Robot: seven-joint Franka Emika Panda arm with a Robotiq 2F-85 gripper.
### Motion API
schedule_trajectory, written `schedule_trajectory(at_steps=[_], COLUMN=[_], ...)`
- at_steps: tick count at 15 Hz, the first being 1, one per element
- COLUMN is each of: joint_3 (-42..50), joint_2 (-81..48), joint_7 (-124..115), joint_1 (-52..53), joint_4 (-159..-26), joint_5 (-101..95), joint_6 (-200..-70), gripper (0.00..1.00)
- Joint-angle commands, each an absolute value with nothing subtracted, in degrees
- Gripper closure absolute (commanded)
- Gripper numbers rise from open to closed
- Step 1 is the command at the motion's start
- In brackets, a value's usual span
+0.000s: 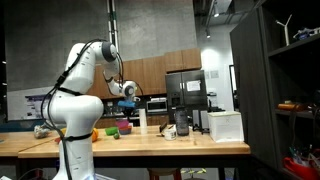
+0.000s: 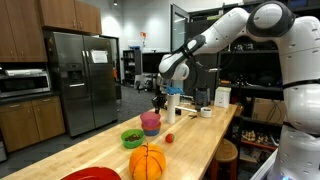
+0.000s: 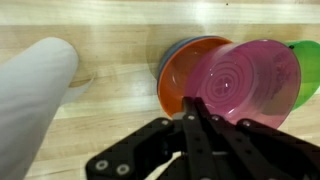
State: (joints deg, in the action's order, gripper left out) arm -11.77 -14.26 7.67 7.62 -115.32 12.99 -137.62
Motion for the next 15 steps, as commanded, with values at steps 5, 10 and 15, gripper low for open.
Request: schedule_trajectory(at_steps=[5,10,15], joint_3=[-10.84,-10.98,-11.40], joint_2=[-17.02,-18.01,-17.67], joint_7=[7.72,7.80,8.12], joint_1=[7.20,7.42,7.79], joint_4=[-112.04,-111.32,-110.83], joint_5=[12.99,12.64,12.60], joint_6=[-133.94,-134.33,-134.91], gripper=[0.99,0.65,0.31])
